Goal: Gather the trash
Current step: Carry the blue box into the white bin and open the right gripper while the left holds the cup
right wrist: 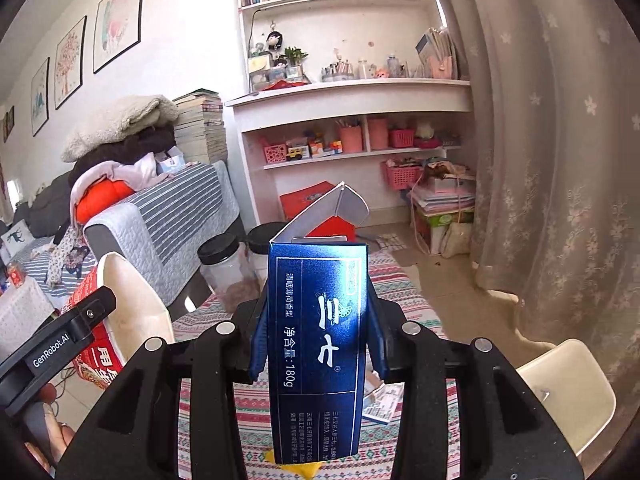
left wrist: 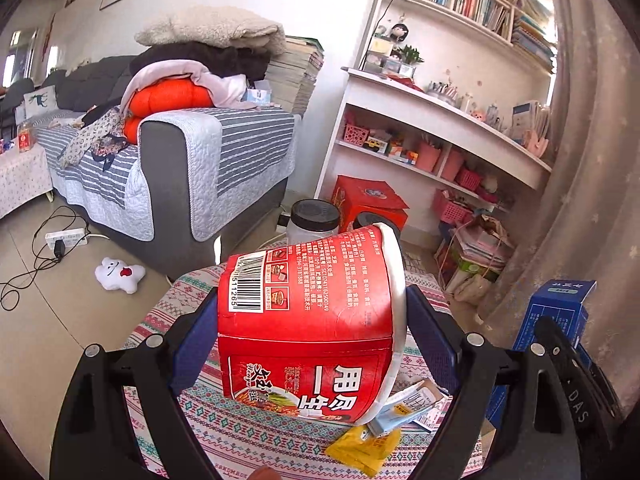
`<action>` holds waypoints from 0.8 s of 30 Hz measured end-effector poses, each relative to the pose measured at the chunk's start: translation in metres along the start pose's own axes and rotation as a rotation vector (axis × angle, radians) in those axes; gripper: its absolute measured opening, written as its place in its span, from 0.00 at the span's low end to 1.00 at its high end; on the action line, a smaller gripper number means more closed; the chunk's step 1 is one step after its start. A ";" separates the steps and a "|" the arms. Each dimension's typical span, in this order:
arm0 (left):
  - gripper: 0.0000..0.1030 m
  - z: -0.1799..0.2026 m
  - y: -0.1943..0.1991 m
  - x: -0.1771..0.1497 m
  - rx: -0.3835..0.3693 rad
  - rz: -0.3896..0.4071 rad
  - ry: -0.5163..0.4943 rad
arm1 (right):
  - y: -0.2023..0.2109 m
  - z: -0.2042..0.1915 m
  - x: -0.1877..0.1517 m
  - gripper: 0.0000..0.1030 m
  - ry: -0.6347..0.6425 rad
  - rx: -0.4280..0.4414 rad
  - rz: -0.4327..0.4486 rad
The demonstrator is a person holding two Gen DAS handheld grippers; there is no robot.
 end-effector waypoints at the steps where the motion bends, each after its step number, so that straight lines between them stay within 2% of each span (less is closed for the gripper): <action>1: 0.83 0.006 -0.001 -0.001 -0.007 0.001 0.001 | 0.003 0.006 0.003 0.36 0.011 -0.024 0.015; 6: 0.83 0.033 -0.002 -0.012 -0.043 0.001 -0.025 | 0.013 0.045 0.011 0.37 0.025 -0.158 0.059; 15: 0.83 0.064 -0.005 -0.028 -0.085 -0.012 -0.065 | 0.022 0.140 0.013 0.37 -0.038 -0.397 0.047; 19: 0.83 0.073 -0.007 -0.034 -0.097 -0.019 -0.074 | 0.026 0.172 0.007 0.37 -0.050 -0.491 0.022; 24: 0.83 0.086 -0.009 -0.041 -0.114 -0.033 -0.080 | 0.027 0.219 -0.010 0.37 -0.077 -0.623 -0.065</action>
Point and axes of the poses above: each gripper's, at about its wrist camera, not at the fingertips, and y roughly against the way its jaws point, z to its right, x to its top, the point moved 7 cm from there along -y, roughly the way its jaws point, and after that the axes turned 12 degrees about z, right-handed, at the moved point
